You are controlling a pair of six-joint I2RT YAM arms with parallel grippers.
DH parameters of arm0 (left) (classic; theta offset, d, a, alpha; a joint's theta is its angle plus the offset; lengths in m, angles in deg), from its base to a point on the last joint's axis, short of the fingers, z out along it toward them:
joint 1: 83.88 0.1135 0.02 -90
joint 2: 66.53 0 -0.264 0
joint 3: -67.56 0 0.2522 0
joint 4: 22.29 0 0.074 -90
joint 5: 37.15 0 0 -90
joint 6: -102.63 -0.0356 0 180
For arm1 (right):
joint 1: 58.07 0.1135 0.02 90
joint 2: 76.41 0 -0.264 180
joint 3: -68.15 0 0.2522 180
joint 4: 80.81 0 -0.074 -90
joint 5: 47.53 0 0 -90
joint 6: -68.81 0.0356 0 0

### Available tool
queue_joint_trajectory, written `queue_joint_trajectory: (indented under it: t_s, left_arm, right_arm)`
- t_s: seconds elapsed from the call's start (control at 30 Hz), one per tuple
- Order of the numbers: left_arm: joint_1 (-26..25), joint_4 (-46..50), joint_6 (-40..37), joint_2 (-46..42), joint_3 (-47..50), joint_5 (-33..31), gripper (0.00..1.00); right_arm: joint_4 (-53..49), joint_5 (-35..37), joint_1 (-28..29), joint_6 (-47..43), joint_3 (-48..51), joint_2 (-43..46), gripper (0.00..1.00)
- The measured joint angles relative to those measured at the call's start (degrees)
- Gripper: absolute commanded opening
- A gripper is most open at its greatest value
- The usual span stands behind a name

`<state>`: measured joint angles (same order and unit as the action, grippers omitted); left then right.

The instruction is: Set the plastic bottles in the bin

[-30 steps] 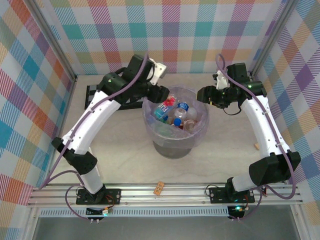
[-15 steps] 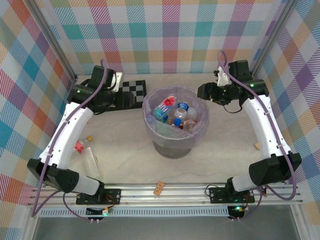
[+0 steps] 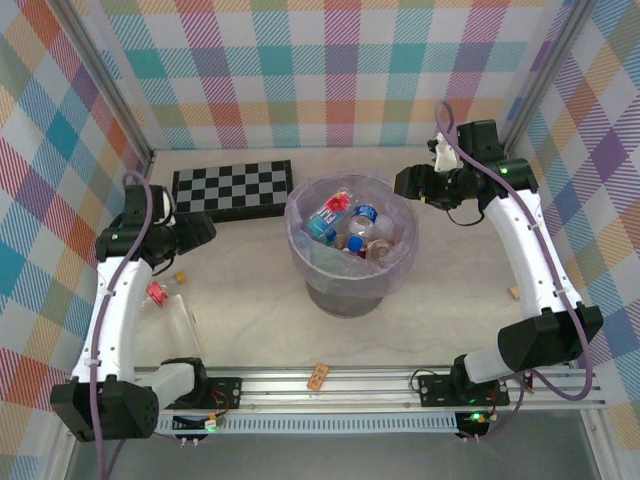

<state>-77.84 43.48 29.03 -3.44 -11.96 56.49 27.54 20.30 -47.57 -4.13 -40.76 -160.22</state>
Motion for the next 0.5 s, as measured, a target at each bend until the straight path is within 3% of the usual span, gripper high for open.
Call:
queue_joint_trajectory:
  t_s: [0.3,0.5]
  left_arm:
    - [17.0,-11.3,13.5,-5.5,14.1,2.3,1.00]
    - [21.2,-13.0,23.3,-6.9,18.0,0.1,0.98]
  right_arm:
    - [0.0,0.0,0.0,-0.2,1.2,0.0,0.66]
    - [0.0,0.0,0.0,-0.5,1.4,0.0,0.66]
